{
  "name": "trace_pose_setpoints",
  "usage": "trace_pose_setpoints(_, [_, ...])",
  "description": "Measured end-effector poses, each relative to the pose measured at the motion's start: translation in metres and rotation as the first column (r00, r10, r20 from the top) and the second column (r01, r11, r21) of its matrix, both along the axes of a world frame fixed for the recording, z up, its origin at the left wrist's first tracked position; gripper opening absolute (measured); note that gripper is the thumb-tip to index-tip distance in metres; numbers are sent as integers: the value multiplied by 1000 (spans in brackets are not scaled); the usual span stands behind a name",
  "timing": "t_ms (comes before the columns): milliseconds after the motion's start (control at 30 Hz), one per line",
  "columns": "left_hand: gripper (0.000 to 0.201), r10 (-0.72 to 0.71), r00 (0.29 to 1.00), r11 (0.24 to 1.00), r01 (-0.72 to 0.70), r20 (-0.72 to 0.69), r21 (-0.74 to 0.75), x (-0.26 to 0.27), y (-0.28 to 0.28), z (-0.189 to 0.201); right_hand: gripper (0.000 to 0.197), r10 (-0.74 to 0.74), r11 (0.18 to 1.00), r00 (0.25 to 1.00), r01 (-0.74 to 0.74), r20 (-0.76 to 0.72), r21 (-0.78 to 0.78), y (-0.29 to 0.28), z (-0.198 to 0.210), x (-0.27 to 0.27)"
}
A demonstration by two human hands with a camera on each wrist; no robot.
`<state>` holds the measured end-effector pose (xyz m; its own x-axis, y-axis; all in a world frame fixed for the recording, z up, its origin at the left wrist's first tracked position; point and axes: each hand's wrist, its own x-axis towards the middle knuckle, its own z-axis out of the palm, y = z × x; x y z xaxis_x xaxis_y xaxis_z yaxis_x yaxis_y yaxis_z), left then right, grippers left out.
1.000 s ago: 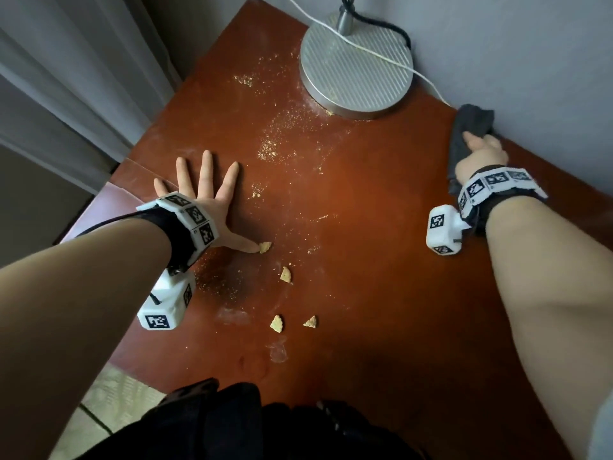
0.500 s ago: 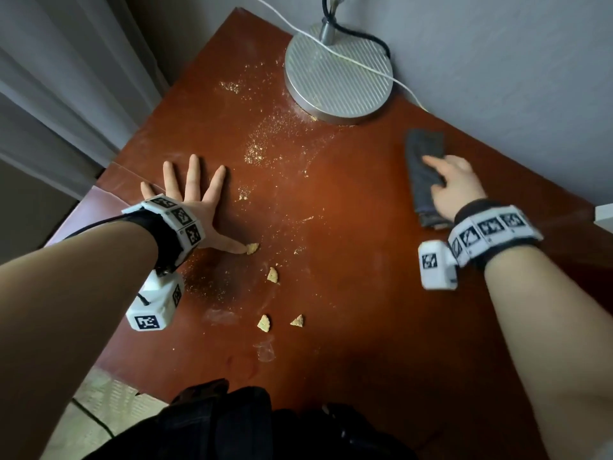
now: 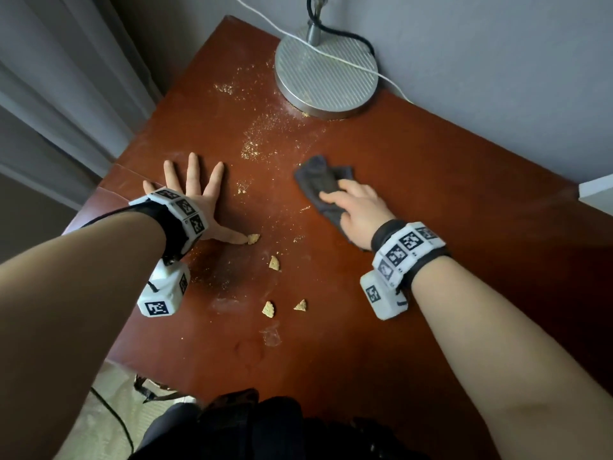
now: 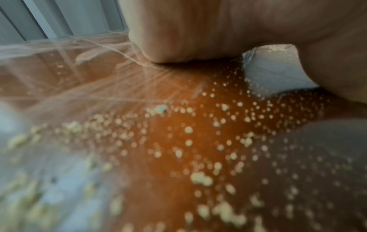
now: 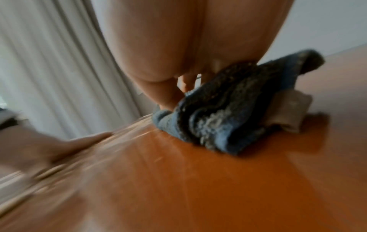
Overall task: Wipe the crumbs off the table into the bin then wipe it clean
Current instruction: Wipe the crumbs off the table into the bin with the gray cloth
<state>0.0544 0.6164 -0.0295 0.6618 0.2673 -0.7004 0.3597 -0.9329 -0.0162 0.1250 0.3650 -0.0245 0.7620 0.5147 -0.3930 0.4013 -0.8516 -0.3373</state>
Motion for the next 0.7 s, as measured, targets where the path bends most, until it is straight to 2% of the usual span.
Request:
trace_pose_setpoints(133, [143,-26,999,1000,26,26,-2,-2,2,1,47,141,990,989,-140,-39,18,13,0,-45])
trace_pose_setpoints(233, [132,-86,995,996,87,53,-33,-14,7,2,46,143,990,978,-144,-150,0,8,4,-73])
trace_pose_setpoints(300, [117,-172,982,984,175,82,-43,-26,16,1,46,-34,998,993,40,-114,53,0,9,-85])
trace_pose_setpoints(333, [109,-204,975,976,210,90,-56,-34,22,1,46,-197,975,978,202,-61,91,-5,11,-89])
trace_pose_setpoints(400, [99,-274,956,957,282,103,-70,-55,37,0,46,-524,851,850,519,56,84,-14,10,-102])
trace_pose_setpoints(467, [94,-381,916,920,390,123,-51,-78,55,-4,47,-700,708,708,705,97,-42,-10,5,-124])
trace_pose_setpoints(533, [92,-490,860,867,497,141,-21,-101,75,-8,50,-773,620,627,778,90,-100,7,-2,-152])
trace_pose_setpoints(633, [92,-576,808,815,579,127,12,-132,103,-12,50,-835,546,545,838,74,-13,45,-11,-184])
trace_pose_setpoints(700, [95,-603,789,796,605,116,20,-148,121,-13,50,-845,534,532,845,63,36,76,-17,-200])
